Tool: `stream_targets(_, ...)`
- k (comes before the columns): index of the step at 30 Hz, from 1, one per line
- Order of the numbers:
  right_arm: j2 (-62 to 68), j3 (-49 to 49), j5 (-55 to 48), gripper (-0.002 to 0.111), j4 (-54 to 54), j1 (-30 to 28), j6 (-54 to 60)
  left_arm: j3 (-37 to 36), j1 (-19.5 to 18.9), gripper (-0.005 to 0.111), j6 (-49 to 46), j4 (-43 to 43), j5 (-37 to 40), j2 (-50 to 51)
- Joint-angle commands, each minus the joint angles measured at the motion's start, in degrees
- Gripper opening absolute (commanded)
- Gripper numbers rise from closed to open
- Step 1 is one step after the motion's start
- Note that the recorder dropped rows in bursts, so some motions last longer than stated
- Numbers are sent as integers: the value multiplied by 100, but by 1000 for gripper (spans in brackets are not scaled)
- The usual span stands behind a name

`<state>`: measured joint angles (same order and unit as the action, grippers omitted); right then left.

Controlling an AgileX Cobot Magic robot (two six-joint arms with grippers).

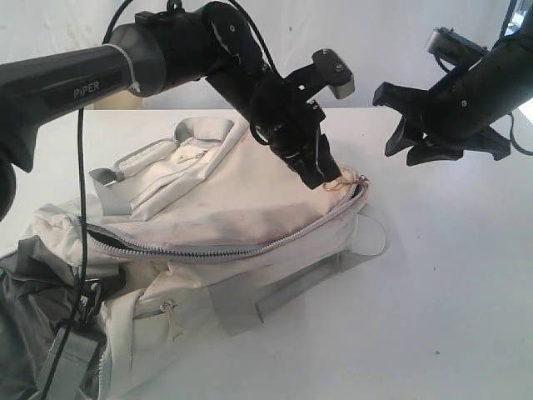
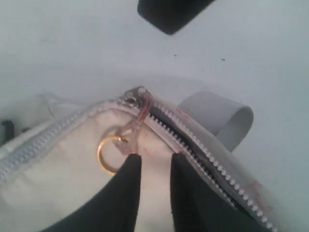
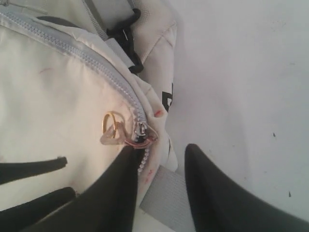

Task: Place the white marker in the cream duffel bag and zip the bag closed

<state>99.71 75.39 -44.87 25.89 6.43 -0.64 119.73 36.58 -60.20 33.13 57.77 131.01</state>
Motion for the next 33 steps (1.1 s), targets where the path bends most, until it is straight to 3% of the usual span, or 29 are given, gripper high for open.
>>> stream_targets(1, -26, -15, -11, 32, 3, -21, 64, 28, 28, 39, -1085, 409, -280, 44)
stream_targets(7, -26, -15, -48, 32, 3, -21, 208, 4, 69, 46, -1471, 360, -373, 288)
stream_targets(18, -26, -15, -101, 32, -45, -21, 209, 4, 79, 46, -1666, 448, -1577, 531)
stream_targets(24, -26, -15, -60, 32, -107, -21, 209, 4, 79, 46, -1761, 670, -976, 719)
stream_targets(33, -26, -15, 21, 32, -101, -21, 209, 4, 79, 46, -2072, 1013, -886, 752)
